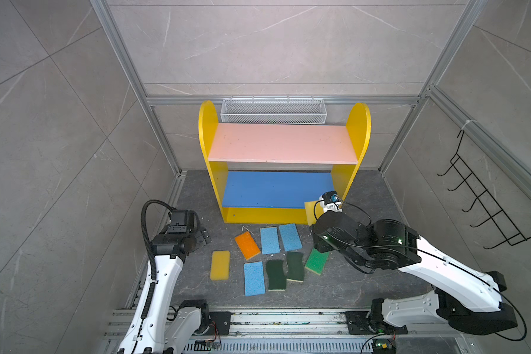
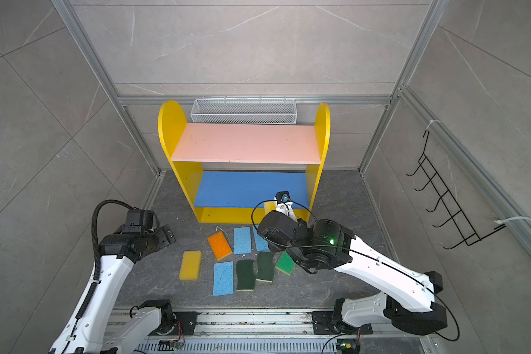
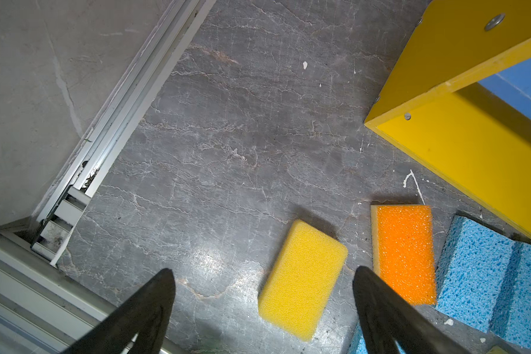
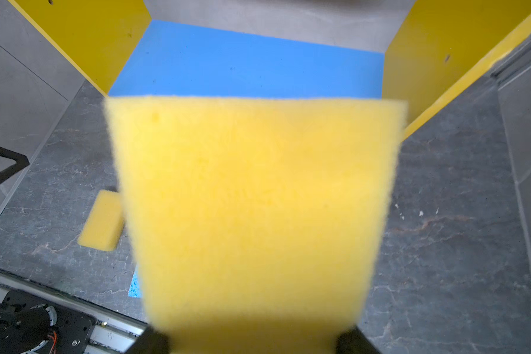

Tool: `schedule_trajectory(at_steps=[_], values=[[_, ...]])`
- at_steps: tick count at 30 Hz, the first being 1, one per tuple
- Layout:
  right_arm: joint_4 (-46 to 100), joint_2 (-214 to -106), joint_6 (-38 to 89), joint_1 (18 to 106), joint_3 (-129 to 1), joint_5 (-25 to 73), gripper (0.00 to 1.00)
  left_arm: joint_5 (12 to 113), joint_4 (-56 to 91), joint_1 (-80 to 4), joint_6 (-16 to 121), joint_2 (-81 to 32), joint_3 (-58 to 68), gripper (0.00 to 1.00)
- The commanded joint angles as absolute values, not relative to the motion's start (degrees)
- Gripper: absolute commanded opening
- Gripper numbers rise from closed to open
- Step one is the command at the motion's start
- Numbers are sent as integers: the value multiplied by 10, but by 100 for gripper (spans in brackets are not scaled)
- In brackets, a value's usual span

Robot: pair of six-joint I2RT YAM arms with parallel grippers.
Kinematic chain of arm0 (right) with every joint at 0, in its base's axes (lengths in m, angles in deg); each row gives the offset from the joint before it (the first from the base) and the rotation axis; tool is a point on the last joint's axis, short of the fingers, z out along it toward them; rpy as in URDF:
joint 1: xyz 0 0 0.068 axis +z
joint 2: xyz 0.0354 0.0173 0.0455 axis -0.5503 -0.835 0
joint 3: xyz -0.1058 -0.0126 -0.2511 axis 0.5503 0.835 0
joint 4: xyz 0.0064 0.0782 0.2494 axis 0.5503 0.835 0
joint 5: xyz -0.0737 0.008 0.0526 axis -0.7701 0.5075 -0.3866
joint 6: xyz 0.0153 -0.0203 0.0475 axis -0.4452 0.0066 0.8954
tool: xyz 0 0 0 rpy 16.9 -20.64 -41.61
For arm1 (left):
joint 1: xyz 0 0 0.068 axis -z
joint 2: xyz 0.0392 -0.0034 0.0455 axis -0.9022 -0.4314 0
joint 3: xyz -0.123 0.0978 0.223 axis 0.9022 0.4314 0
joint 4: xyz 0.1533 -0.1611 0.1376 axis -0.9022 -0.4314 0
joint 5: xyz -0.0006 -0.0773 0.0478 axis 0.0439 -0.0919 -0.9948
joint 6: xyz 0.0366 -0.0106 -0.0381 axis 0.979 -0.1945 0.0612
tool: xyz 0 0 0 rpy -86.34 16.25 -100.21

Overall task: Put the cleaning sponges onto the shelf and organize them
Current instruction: 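Lift the yellow sponge with the right gripper up to the pink shelf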

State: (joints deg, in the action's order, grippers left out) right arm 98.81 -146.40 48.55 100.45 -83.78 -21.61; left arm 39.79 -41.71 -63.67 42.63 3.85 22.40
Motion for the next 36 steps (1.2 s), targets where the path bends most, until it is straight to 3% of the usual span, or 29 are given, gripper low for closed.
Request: schedule_trajectory(at_steps=[1,21,36], values=[[985,-1479,411,992,-883,-257,59,402,-424,-634,442,48,199,93],[801,-1588,197,820,-1086,-228,59,418,-396,-634,448,46,211,93],[803,-1702,198,677,-1194,-127,59,421,-394,-634,450,29,212,93]])
